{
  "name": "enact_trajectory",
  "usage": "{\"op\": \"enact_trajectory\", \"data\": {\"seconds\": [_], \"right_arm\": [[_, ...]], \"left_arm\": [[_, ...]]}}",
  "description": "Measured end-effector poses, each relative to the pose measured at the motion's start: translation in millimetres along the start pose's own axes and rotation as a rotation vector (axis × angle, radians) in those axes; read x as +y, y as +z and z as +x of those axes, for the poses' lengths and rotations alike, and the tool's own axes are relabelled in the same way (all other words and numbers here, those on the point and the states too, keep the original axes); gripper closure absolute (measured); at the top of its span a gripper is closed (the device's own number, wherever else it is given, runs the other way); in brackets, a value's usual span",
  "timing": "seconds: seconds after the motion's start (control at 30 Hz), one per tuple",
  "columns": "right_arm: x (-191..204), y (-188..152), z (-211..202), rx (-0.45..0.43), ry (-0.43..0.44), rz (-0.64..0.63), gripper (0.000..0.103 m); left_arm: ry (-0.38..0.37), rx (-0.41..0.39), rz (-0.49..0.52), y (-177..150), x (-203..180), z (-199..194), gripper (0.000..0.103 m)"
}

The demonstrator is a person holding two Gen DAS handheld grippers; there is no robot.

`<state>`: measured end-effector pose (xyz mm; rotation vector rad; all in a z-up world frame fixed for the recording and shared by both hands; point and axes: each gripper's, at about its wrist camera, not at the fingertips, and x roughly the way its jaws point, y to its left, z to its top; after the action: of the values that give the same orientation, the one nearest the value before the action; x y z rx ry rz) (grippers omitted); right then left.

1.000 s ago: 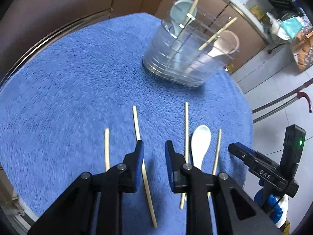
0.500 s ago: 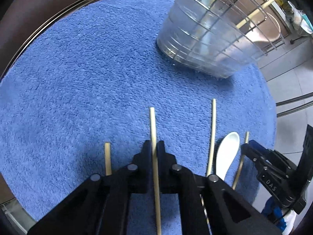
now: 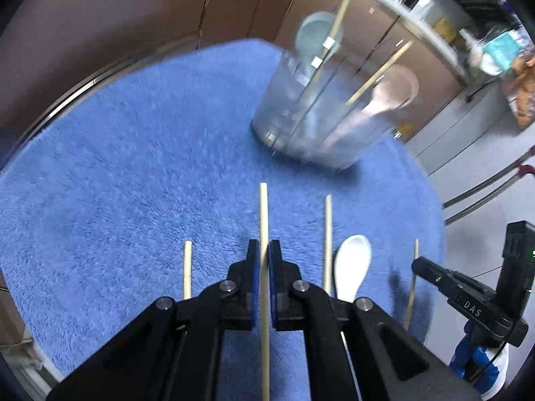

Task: Organize utensils
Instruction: 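Close the left tool on its chopstick while the right tool grasps another chopstick, then lift both chopsticks and carry both tools over the utensil holder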

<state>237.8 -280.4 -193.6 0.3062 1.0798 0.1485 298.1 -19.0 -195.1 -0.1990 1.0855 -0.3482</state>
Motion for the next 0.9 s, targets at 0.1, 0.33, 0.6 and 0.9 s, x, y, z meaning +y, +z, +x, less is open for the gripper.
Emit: {"op": "enact_trajectory", "data": {"seconds": [0.1, 0.33, 0.6, 0.9], "right_arm": [[4, -7, -20, -0.051, 0.035, -0.015, 0.097], [23, -22, -72, -0.178, 0.079, -0.060, 0.097], [55, -27, -130, -0.318, 0.117, -0.135, 0.097], [101, 31, -181, -0.523, 0.154, -0.227, 0.097]], "left_arm": [[-0.011, -0.070, 0.011, -3, -3, -24, 0.099], [-0.015, -0.198, 0.018, -27, -6, -75, 0.099], [-0.027, -0.339, 0.051, -35, -13, -129, 0.099], [-0.101, -0.550, 0.070, 35, -36, -183, 0.099]]}}
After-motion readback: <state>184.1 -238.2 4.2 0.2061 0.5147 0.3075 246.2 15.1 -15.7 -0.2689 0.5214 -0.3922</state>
